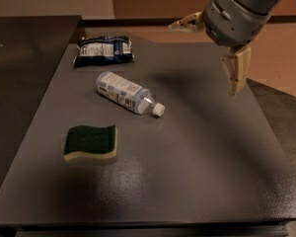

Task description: Place blue plastic bottle upright

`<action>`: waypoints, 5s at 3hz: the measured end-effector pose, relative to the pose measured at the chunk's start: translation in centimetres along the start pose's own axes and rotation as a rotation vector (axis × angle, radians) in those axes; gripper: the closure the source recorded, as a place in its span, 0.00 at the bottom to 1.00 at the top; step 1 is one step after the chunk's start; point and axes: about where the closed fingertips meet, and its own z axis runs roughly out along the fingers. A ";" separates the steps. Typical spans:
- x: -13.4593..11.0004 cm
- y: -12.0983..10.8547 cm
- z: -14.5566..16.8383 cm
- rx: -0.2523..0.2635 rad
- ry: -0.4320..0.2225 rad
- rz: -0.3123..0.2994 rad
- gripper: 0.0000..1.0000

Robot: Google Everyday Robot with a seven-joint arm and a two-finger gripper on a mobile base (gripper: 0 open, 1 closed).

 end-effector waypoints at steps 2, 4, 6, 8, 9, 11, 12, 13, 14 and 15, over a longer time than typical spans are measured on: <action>-1.1 -1.4 2.7 0.037 0.014 -0.384 0.00; -2.3 -1.8 5.1 0.016 0.046 -0.755 0.00; -2.3 -1.8 5.1 0.014 0.049 -0.790 0.00; -4.6 -3.5 6.8 -0.037 -0.041 -1.033 0.00; -5.8 -4.6 8.1 -0.066 -0.114 -1.196 0.00; -7.0 -6.5 10.3 -0.123 -0.173 -1.490 0.00; -6.7 -6.9 12.2 -0.189 -0.166 -1.593 0.00; -6.1 -6.9 14.1 -0.251 -0.173 -1.645 0.00; -5.1 -7.0 16.0 -0.317 -0.184 -1.664 0.00; -4.8 -7.2 16.7 -0.340 -0.187 -1.665 0.00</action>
Offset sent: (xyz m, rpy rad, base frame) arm 0.0095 0.0361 -0.0326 -0.1243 -0.2661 0.6115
